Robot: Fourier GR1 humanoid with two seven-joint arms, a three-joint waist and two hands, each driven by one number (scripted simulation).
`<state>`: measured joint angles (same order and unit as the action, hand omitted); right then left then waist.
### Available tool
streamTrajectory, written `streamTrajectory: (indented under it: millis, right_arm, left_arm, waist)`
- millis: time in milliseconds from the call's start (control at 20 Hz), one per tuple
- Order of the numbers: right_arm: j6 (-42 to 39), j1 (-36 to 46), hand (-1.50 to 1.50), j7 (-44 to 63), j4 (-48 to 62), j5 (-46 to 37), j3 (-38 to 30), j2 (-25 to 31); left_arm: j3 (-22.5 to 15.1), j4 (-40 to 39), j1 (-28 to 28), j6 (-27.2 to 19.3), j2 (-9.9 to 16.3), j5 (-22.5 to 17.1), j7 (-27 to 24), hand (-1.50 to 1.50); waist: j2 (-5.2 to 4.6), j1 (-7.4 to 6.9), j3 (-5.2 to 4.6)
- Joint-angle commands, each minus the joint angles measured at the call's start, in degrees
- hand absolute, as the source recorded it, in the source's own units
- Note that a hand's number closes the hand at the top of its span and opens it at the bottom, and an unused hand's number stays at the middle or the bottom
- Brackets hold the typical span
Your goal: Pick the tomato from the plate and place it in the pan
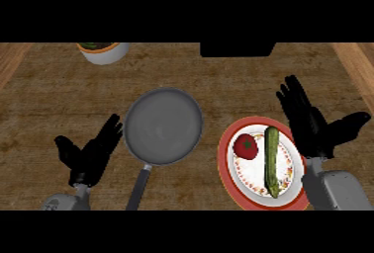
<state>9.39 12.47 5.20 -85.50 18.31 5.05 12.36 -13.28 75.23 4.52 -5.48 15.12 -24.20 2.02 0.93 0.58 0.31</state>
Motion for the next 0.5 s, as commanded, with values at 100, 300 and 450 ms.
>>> streamTrajectory:
  millis: [100, 300, 450]
  right_arm:
    - [-0.03, 2.48, -1.50, -4.86, -5.36, -1.98, 0.19, -0.74]
    - [11.62, 6.94, -1.50, -15.18, -10.69, 3.00, -13.57, -7.09]
    - [21.58, -3.64, 1.50, -7.91, -0.46, -16.68, -9.96, 2.90]
  left_arm:
    - [4.55, -2.57, 1.72, -4.89, 8.49, 6.76, 1.01, 0.00]
    - [5.56, -3.41, -0.26, -7.60, 11.37, 8.31, 3.15, 0.00]
    - [7.37, -4.35, -0.34, -10.22, 15.59, 11.20, 3.74, 0.00]
  waist:
    - [-0.79, -0.49, -0.28]
    - [3.12, 4.80, 2.50]
    - [-0.67, 3.28, -0.27]
